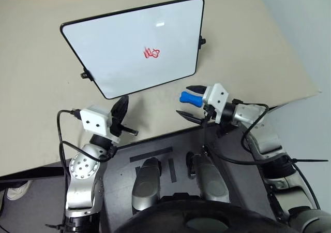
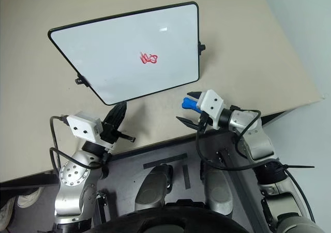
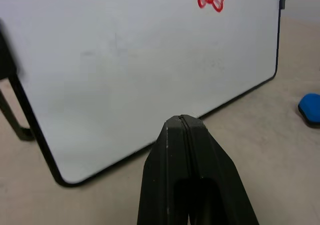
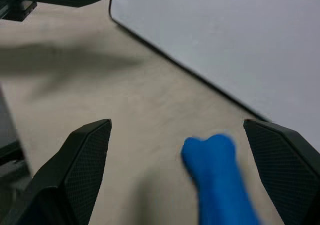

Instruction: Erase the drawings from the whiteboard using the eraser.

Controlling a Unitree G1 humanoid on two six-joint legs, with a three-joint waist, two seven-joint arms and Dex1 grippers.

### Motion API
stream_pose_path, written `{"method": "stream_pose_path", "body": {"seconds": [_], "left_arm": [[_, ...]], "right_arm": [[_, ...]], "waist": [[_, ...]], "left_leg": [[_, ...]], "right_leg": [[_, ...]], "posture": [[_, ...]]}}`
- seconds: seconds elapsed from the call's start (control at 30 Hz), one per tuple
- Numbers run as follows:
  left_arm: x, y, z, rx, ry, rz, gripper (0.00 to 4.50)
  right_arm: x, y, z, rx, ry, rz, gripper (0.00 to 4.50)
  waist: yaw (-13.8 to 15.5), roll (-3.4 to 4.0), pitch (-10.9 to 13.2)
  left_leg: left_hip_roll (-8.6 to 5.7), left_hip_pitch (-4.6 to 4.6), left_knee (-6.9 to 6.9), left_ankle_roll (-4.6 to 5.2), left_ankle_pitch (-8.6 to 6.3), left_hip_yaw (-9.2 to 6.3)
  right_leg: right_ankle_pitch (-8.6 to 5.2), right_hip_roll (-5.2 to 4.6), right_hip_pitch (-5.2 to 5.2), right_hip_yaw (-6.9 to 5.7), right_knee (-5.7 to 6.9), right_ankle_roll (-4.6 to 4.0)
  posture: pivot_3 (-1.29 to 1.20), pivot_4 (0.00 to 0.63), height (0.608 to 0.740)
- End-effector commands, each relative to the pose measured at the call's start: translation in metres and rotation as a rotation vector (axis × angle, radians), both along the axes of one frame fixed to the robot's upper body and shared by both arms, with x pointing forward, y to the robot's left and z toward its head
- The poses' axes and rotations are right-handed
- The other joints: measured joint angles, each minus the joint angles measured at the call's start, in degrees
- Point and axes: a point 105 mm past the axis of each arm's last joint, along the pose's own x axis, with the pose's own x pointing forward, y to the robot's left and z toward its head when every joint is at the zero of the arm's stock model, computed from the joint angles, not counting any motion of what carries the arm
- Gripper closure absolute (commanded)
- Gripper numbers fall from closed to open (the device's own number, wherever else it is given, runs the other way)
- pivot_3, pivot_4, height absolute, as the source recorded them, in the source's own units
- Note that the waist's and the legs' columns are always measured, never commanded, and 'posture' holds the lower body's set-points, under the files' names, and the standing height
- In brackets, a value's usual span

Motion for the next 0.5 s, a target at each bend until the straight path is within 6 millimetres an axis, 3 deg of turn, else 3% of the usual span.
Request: {"method": "stream_pose_path", "body": {"seconds": [0.03, 0.5], "left_arm": [[0.001, -0.009, 0.012, -0.012, -0.05, -0.024, 4.5], [0.008, -0.015, 0.012, -0.029, -0.063, -0.036, 4.5]], "right_arm": [[-0.007, 0.001, 0.007, 0.004, -0.007, 0.027, 0.03], [0.011, -0.008, -0.012, -0.047, 0.019, -0.045, 0.03]], "waist": [[0.0, 0.0, 0.0], [0.0, -0.01, 0.0]], "left_leg": [[0.0, 0.01, 0.0, -0.01, 0.01, 0.0], [0.0, 0.04, 0.04, 0.02, 0.06, 0.0]], "right_leg": [[-0.01, 0.0, 0.0, 0.0, 0.02, 0.02], [0.02, 0.01, 0.05, 0.02, 0.03, -0.03]], "posture": [[0.0, 0.15, 0.74], [0.0, 0.15, 0.74]]}}
